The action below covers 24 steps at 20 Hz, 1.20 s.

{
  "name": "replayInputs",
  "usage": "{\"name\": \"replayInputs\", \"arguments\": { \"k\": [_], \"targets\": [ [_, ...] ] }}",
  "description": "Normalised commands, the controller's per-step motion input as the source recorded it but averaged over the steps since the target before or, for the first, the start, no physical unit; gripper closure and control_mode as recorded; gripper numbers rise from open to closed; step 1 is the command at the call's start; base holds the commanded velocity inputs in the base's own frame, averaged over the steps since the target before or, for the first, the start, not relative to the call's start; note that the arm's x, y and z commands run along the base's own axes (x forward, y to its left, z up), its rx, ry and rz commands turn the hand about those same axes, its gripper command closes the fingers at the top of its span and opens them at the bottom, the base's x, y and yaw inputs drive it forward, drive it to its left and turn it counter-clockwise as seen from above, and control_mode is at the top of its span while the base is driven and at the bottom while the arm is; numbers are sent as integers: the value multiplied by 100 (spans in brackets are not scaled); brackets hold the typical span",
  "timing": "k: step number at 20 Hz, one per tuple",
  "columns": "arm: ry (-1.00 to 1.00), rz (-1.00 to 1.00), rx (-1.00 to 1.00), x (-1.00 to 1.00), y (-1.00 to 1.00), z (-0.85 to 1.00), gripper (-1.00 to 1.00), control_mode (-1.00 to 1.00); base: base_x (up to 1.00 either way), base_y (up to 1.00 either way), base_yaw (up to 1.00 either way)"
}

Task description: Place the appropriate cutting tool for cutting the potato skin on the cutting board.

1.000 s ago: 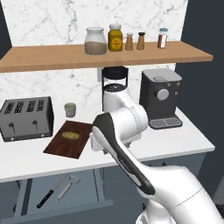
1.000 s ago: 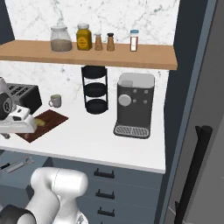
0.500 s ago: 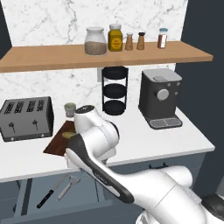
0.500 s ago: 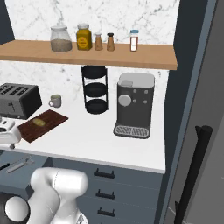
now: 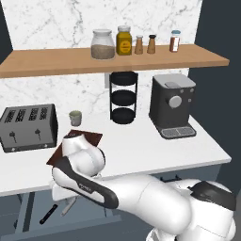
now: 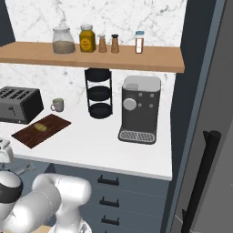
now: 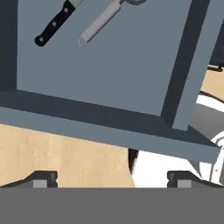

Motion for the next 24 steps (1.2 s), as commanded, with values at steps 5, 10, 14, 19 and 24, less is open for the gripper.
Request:
{"name": "replayInputs", "arguments": {
  "k": [5,10,14,19,24],
  "targets": [
    [11,-2,0,32,26,-54,-100,-100,0,0,0],
    [0,0,0,35,12,-49,-100,-100,0,0,0],
    [1,0,0,20,3,-46,-100,-100,0,0,0],
    [8,0,0,3,1,-54,-100,-100,0,0,0],
    [9,0,1,0,1,-58,-100,-100,0,0,0]
  ]
}}
